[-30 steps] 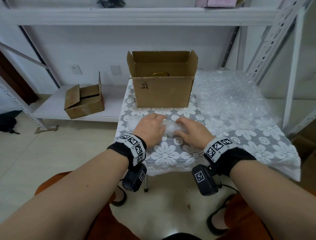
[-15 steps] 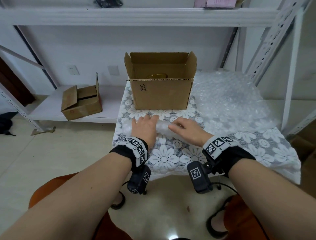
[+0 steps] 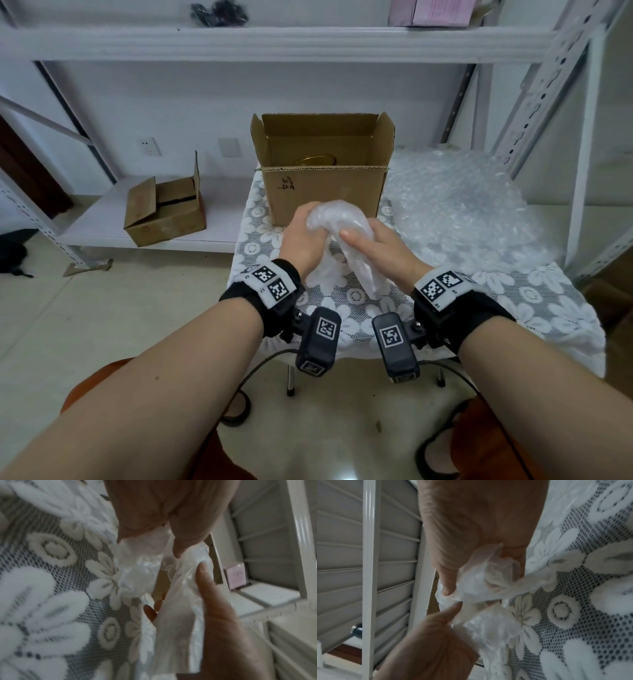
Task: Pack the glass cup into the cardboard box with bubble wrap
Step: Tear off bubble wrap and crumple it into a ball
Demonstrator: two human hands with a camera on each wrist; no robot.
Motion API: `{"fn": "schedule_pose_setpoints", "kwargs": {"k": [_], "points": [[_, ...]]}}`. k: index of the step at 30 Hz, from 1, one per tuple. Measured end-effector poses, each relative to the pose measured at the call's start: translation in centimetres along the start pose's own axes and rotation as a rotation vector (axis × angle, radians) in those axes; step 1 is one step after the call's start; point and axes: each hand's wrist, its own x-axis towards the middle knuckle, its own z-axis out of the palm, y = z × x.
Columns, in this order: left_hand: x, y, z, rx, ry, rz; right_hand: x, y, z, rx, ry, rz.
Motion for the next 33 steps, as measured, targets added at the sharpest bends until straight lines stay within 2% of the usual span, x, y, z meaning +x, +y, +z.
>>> {"fn": "schedule_pose_setpoints", "kwargs": {"k": [3, 5, 7, 10, 14, 19, 22, 25, 29, 31, 33], "points": [[-0.2, 0.6, -0.5, -0.467, -0.212, -0.313, -0.2, -0.1, 0.4, -0.035, 0.033, -0.064], [-0.4, 1.0, -0.9, -0.644, -0.372, -0.381, -0.3, 0.1, 0.5, -0.092, 0.030, -0.115], [-0.6, 1.1, -1.0, -0.660, -0.436, -0.385, -0.2, 0.2, 0.9, -0.168, 0.026, -0.181], [-0.6, 1.1, -0.7, -0.681, -0.373, -0.405, 0.2, 0.2, 1.3, -0.241, 0.037, -0.265], [-0.5, 1.0, -0.6, -0.802, -0.267, -0.423, -0.2, -0.7, 0.9, -0.127, 0.053, -0.151], [0.3, 1.2, -0.6, -0.854, -0.212, -0.388, 0.0, -0.9, -0.3, 0.314, -0.083, 0.109], [0.4, 2.3, -0.4, -0.863, -0.238, -0.289, 0.4, -1.5, -0.7, 0.557, -0.140, 0.114], [0.7, 3.4, -0.1, -0.742, -0.212, -0.198, 0.7, -3.3, -0.9, 0.602, 0.007, 0.053], [1.3, 5.6, -0.6, -0.379, -0.209, 0.021, 1.3, -5.9, -2.4, 0.614, 0.178, -0.034], [2.2, 7.0, -1.5, -0.104, -0.105, 0.177, 1.8, -7.5, -3.7, 0.535, 0.279, -0.100], [3.8, 8.1, -2.6, 0.166, 0.021, 0.303, 2.6, -9.0, -5.0, 0.360, 0.399, -0.175]]}}
